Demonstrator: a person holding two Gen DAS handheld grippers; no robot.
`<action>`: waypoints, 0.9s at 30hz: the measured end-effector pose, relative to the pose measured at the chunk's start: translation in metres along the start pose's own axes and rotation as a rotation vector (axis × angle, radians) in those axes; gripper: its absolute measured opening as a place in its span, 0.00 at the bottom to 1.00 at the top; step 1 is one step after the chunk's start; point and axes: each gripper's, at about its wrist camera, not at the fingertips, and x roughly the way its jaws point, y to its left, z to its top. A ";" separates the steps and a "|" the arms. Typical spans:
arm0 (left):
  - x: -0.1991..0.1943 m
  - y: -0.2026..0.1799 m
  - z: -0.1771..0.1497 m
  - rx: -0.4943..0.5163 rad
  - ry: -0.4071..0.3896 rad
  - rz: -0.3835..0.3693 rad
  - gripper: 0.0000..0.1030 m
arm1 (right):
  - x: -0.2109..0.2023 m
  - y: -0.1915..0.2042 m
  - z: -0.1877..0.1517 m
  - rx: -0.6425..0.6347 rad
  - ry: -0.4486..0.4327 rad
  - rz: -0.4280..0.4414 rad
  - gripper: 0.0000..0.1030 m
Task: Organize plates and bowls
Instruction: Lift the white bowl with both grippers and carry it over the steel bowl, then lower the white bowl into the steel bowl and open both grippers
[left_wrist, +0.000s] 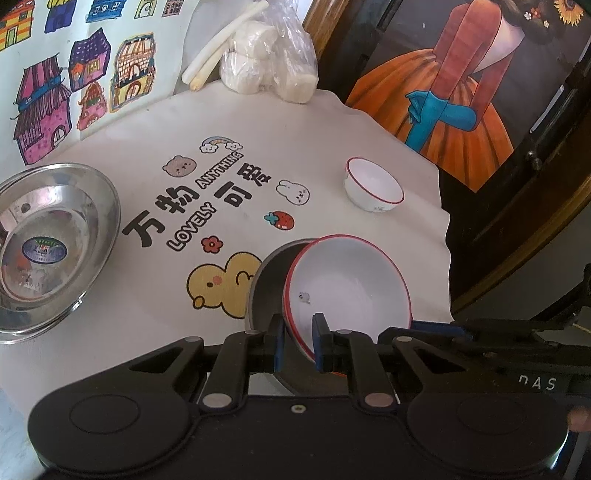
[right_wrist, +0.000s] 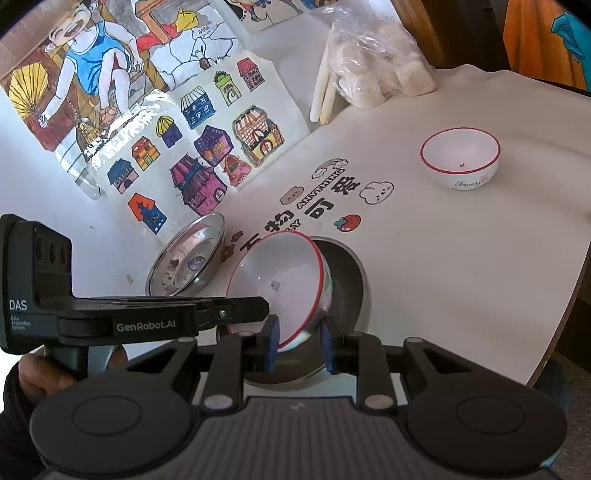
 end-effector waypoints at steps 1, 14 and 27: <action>0.000 0.000 0.000 0.000 0.000 -0.001 0.16 | 0.000 0.000 0.000 -0.001 0.003 -0.001 0.26; 0.002 -0.006 0.004 0.049 0.030 0.027 0.17 | 0.004 0.000 0.007 -0.010 0.055 -0.007 0.26; 0.010 -0.009 0.021 0.093 0.121 0.063 0.18 | 0.013 0.003 0.025 -0.039 0.173 -0.033 0.26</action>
